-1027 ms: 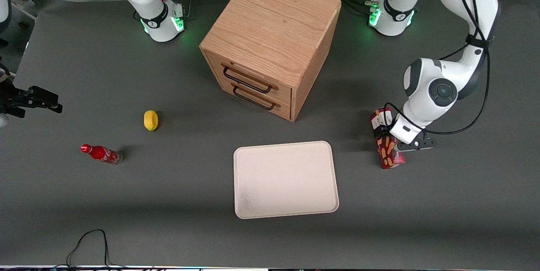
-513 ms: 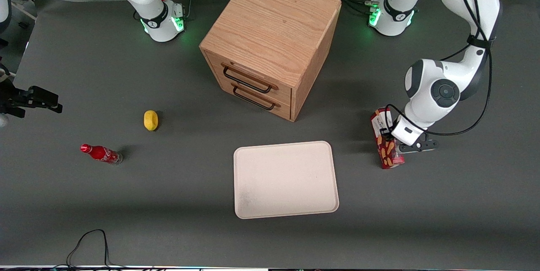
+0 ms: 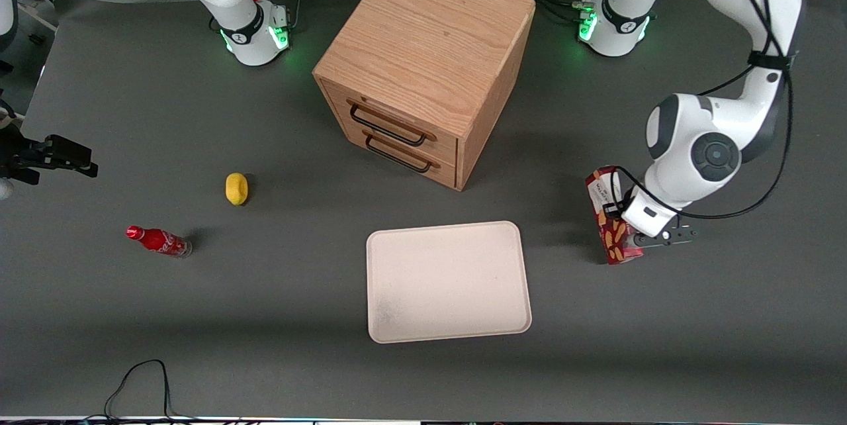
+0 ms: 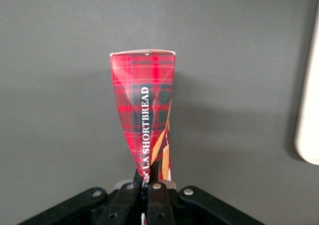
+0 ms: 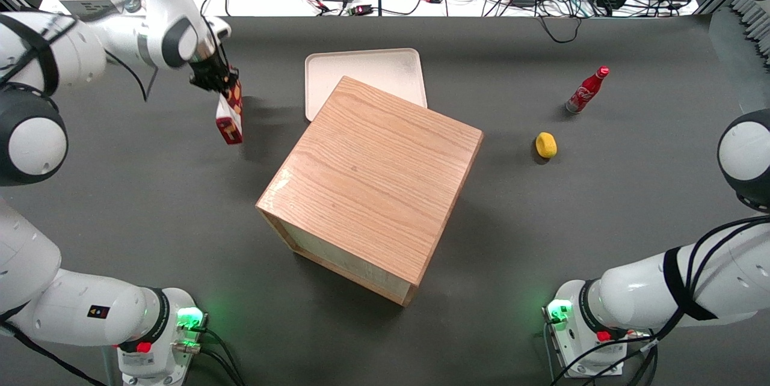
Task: Place red cookie box on tray
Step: 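Lift the cookie box with the left gripper and carry it toward the tray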
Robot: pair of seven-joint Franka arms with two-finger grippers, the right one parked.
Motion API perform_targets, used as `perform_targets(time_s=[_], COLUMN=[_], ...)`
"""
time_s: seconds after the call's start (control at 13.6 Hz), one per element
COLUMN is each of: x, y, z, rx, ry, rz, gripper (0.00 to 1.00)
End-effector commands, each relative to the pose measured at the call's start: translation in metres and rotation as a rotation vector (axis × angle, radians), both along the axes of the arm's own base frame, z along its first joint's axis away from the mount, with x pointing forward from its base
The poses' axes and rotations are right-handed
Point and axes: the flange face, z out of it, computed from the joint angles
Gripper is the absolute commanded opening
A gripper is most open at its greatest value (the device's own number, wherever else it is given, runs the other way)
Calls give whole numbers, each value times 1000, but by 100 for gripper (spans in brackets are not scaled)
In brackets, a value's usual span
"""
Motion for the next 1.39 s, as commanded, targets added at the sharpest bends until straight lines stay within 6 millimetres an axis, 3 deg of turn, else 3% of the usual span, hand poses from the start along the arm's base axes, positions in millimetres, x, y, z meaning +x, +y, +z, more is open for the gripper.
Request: perform_targets(time_s=[0.0,0.29,0.44,0.73,0.95,1.32], x=[-8,-32,-36,-25,15,71], y=[1,3,6,2,-24,-132], z=[95,216,258,258,253,213], rx=[11,17,16,1,-14,-33], ry=[7,58,72,60,35,-11], rz=[-33,-86,-91,-97,-49,13], gripper=[0,0,0,0,0,0])
